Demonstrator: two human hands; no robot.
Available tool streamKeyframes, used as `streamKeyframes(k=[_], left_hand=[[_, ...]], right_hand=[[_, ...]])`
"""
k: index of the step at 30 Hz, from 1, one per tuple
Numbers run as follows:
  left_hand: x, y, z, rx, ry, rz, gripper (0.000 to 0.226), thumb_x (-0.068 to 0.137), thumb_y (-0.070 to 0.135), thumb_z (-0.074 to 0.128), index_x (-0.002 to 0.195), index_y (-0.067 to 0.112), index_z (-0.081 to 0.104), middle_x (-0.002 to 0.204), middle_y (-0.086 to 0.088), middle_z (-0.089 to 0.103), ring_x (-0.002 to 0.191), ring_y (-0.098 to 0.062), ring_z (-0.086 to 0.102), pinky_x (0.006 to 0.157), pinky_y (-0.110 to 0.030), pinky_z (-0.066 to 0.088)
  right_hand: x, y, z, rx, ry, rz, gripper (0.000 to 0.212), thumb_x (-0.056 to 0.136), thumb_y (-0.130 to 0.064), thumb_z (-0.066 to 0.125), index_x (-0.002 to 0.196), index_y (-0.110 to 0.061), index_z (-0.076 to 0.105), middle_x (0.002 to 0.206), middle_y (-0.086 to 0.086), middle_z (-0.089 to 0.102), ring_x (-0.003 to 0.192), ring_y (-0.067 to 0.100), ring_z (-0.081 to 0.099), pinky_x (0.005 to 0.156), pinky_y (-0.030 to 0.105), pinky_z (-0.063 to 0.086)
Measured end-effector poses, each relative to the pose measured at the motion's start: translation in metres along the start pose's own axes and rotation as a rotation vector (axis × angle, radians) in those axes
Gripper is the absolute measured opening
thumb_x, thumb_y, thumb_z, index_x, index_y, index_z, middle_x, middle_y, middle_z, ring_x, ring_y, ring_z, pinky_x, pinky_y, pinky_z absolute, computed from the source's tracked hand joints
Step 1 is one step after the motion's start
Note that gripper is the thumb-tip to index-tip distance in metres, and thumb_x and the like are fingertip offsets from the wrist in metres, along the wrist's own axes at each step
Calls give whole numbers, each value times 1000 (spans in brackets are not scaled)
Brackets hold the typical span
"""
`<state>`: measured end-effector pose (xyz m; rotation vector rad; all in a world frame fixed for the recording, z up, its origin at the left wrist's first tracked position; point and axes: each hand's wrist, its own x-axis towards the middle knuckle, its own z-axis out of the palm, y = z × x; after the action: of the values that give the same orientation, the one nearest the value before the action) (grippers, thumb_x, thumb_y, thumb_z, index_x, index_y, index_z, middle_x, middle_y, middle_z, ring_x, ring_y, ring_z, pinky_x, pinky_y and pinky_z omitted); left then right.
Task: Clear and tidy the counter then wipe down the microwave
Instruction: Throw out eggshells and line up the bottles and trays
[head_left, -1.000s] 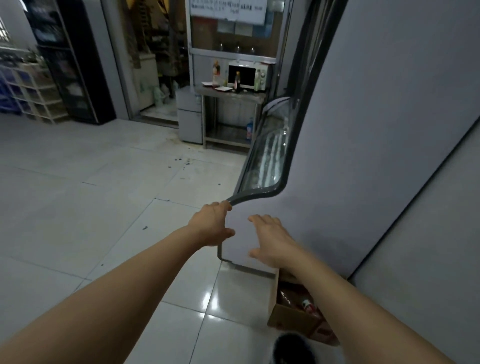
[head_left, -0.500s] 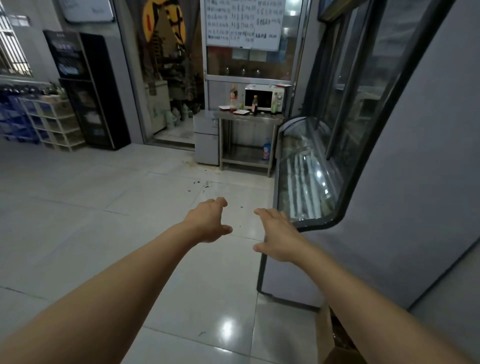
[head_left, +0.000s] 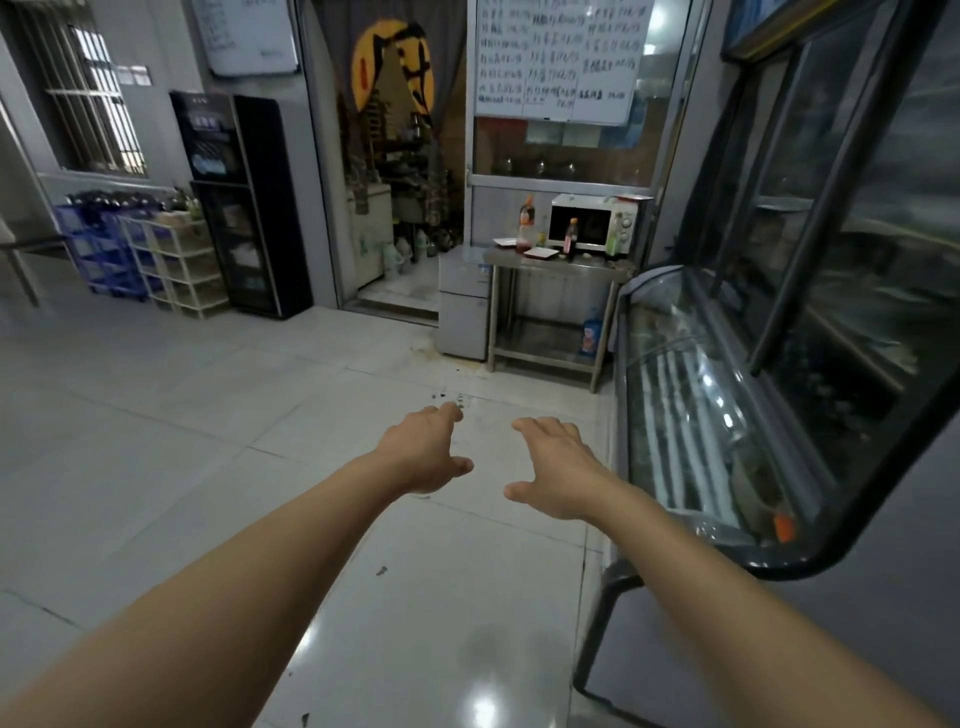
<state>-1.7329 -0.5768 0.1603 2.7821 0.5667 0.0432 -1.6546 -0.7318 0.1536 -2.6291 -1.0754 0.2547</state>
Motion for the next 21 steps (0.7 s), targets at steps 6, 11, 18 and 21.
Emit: streamKeyframes(k=[6,11,18,21], left_hand=[[90,-17,-21,-7,23,-38,65,87,36,63,140,18,32,141,-8,44,125,-27,46,103,-42,42],[159,-35,-29,-13,28,-35,64,86,35,64,139,18,32,140,-8,45,125,-26,46,103,-41,40],[282,-80,-45,-13,38,33,64,86,37,64,139,18,33,141,-7,45,127,-26,44,104,-42,39],[345,-101,-61,0,38,83,63,86,37,64,138,18,34,141,-7,45,127,-27,44,103,-42,40]], right_hand=[[98,5,-15,14,8,-24,83,84,-36,65,149,-24,14,155,0,17,142,22,14,112,40,25],[167,11,-26,5,5,-47,81,84,-36,64,148,-22,16,153,0,19,140,22,16,111,39,26],[284,13,-34,-23,32,-9,82,84,-37,65,148,-22,16,154,0,17,141,23,13,113,38,24],[342,11,-42,-13,52,26,82,84,-37,65,148,-23,16,154,0,17,141,23,13,114,38,23]])
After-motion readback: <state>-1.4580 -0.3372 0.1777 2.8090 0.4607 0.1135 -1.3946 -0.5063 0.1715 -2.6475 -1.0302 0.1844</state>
